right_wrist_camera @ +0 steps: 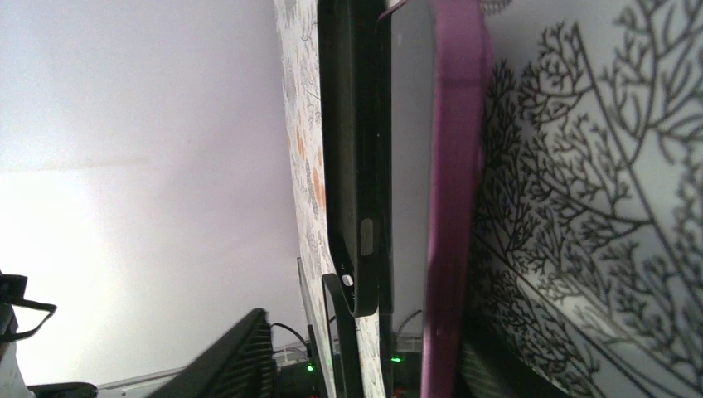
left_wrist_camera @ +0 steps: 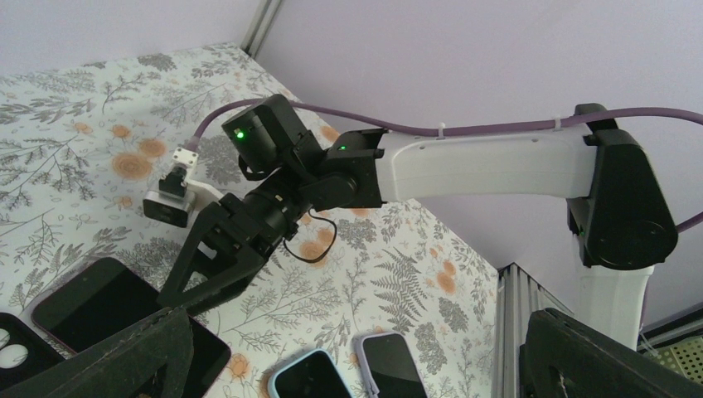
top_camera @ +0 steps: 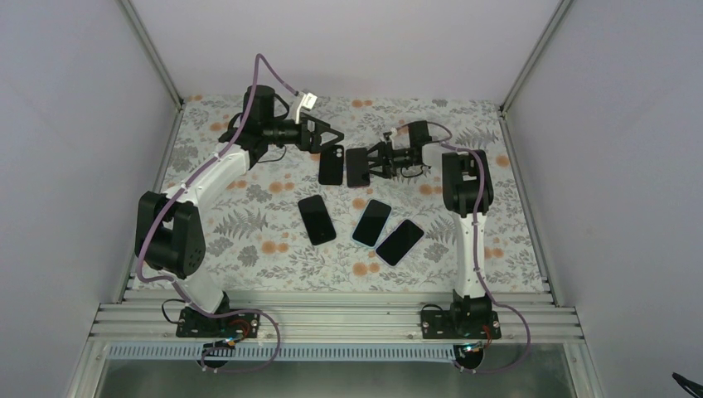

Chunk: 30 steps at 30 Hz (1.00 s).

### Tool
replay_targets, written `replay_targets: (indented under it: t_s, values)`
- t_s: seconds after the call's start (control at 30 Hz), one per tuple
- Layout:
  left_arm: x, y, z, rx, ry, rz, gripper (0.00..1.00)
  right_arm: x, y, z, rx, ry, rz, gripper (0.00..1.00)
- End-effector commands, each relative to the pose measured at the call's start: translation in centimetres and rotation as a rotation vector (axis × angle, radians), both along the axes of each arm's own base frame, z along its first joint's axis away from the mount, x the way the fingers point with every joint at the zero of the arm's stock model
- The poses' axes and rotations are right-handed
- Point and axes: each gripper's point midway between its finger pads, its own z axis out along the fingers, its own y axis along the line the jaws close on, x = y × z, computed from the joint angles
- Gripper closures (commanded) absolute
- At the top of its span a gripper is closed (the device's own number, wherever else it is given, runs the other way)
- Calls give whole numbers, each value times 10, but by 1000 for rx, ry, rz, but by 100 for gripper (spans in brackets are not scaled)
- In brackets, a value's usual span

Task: Take the phone out of the phone case
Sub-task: Place the phone at the center of the board.

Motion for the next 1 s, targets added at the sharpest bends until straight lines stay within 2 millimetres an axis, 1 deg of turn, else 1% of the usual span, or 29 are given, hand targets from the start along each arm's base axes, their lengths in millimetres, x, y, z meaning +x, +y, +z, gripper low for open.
replay_targets:
  t_s: [0.0, 0.03, 0.1, 0.13, 0.17, 0.3, 0.43, 0.53, 0.63, 0.83, 0.97]
  values:
    - [5, 1, 2, -9, -15, 3, 0, -4, 3, 16, -56, -23, -9, 27]
    - [5, 0, 2, -10, -14, 3, 0, -4, 4, 19, -70, -32, -14, 22]
    - [6, 1, 2, -9, -14, 7, 0, -3, 3, 16, -114, -33, -31, 12]
    - [6, 1, 2, -9, -14, 8, 0, -3, 4, 15, -130, -35, -36, 3]
    - [6, 1, 3, -9, -16, 9, 0, -4, 5, 14, -142, -32, -38, 0]
    - [6, 2, 4, -7, -19, 14, 0, -6, 11, 17, -152, -26, -37, 1]
    - [5, 3, 4, -2, -25, 19, 0, -5, 16, 16, -208, -3, -61, 1]
    - [7, 5, 5, 3, -26, 34, 0, -6, 18, 14, -245, 16, -75, 1]
    - [9, 8, 6, 6, -28, 48, 0, -5, 19, 17, -262, 4, -83, 1]
    - [10, 13, 7, 15, -33, 73, 0, 4, 13, 26, -330, -48, -127, 1]
    - [11, 16, 8, 17, -39, 84, 0, 13, 6, 28, -400, -108, -146, 1]
